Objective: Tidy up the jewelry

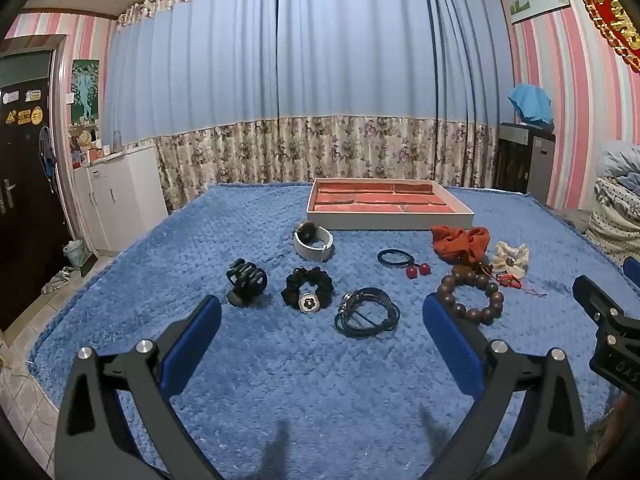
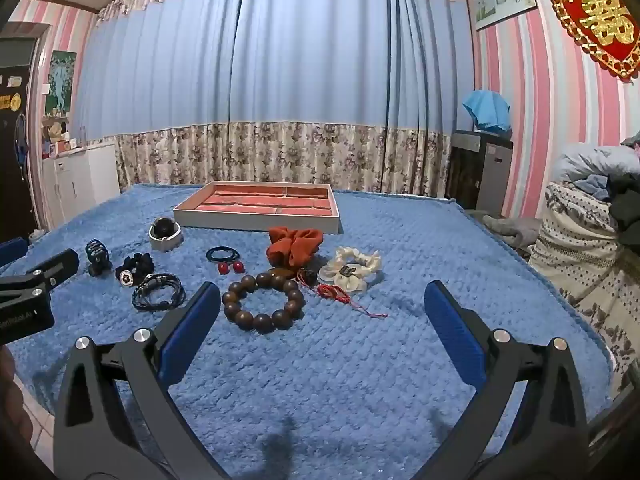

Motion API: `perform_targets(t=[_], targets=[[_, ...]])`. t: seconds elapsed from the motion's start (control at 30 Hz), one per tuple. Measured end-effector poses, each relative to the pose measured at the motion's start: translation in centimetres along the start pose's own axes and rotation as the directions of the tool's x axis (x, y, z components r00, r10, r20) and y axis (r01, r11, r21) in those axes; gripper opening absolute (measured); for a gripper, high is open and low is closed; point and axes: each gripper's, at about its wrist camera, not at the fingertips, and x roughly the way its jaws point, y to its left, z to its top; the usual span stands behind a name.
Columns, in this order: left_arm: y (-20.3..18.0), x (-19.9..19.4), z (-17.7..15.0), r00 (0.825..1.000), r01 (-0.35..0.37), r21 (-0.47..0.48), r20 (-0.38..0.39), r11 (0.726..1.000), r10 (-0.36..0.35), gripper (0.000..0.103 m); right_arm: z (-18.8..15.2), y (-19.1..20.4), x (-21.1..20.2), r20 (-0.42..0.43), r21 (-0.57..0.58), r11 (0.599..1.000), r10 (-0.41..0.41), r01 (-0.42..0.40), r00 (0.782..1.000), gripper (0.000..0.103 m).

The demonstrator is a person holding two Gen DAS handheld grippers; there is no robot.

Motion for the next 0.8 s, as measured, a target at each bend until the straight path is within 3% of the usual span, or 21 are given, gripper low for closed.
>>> perform_targets(t=[0.8], targets=[[0.29,-0.07,-0.04,1.000,0.003,-0.010,0.006,1.000,-0.003,0.098,-0.18,0.01,0.33,0.000,-0.004,1.000,-0.004,0.004,1.000,0.099]])
